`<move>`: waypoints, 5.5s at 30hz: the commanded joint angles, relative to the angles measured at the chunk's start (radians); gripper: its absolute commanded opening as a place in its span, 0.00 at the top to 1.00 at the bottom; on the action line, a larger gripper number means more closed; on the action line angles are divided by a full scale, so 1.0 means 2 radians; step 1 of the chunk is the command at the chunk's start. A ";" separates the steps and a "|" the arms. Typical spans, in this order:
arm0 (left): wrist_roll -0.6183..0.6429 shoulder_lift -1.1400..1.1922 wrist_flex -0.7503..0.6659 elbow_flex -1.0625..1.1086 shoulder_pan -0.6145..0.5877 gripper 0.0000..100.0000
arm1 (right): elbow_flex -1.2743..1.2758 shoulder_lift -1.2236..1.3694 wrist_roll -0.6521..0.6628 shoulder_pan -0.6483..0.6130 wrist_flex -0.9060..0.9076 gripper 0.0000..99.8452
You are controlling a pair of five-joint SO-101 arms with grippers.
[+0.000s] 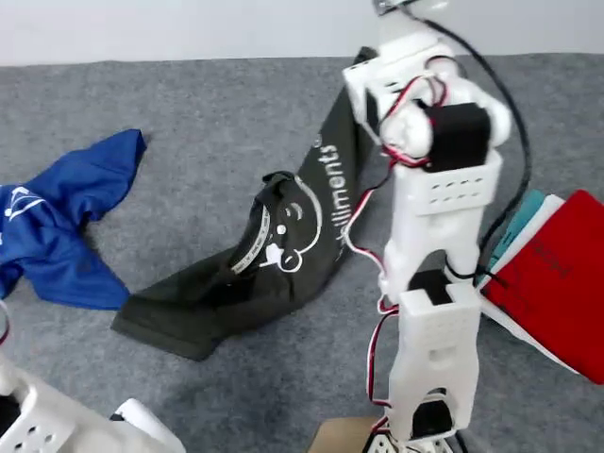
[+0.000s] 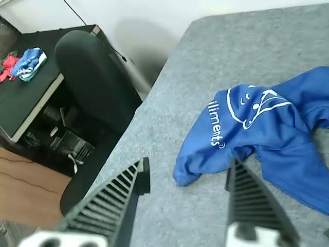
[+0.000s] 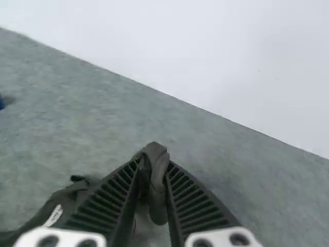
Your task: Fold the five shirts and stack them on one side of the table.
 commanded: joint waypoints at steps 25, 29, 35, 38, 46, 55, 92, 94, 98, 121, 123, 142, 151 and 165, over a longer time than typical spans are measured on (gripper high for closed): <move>0.163 0.492 -0.058 -0.099 0.539 0.76 | 0.533 -0.296 0.033 -0.020 0.021 0.99; 0.163 0.611 -0.056 -0.220 0.565 0.76 | 0.581 -0.317 0.033 -0.019 0.021 0.99; 0.163 0.773 -0.031 -0.424 0.588 0.76 | 0.618 -0.334 0.031 0.015 0.021 0.99; 0.163 0.844 -0.012 -0.519 0.597 0.76 | 0.631 -0.345 0.032 0.028 0.021 0.99; 0.163 0.983 -0.005 -0.658 0.595 0.76 | 0.645 -0.355 0.032 0.030 0.021 0.99; 0.163 1.026 -0.008 -0.663 0.598 0.80 | 0.645 -0.354 0.032 0.027 0.021 0.99; 0.153 0.878 -0.057 -0.427 0.582 0.75 | 0.626 -0.376 0.033 0.030 0.019 0.99; 0.153 0.903 -0.058 -0.427 0.582 0.75 | 0.626 -0.376 0.033 0.030 0.019 0.99; 0.152 0.917 -0.030 -0.454 0.582 0.76 | 0.626 -0.376 0.033 0.030 0.019 0.99; 0.071 0.582 -0.005 -0.111 0.544 0.99 | 0.665 -0.419 0.034 0.026 0.020 0.99; 0.093 0.582 -0.037 -0.112 0.544 0.97 | 0.669 -0.419 0.033 0.026 0.020 0.99; 0.198 0.890 -0.088 -0.409 0.586 0.75 | 0.670 -0.419 0.033 0.026 0.020 0.99; 0.142 1.042 0.073 -0.652 0.588 1.00 | 0.669 -0.419 0.033 0.026 0.020 0.99; 0.134 0.753 0.073 -0.321 0.571 1.00 | 0.717 -0.473 0.033 0.026 0.020 0.99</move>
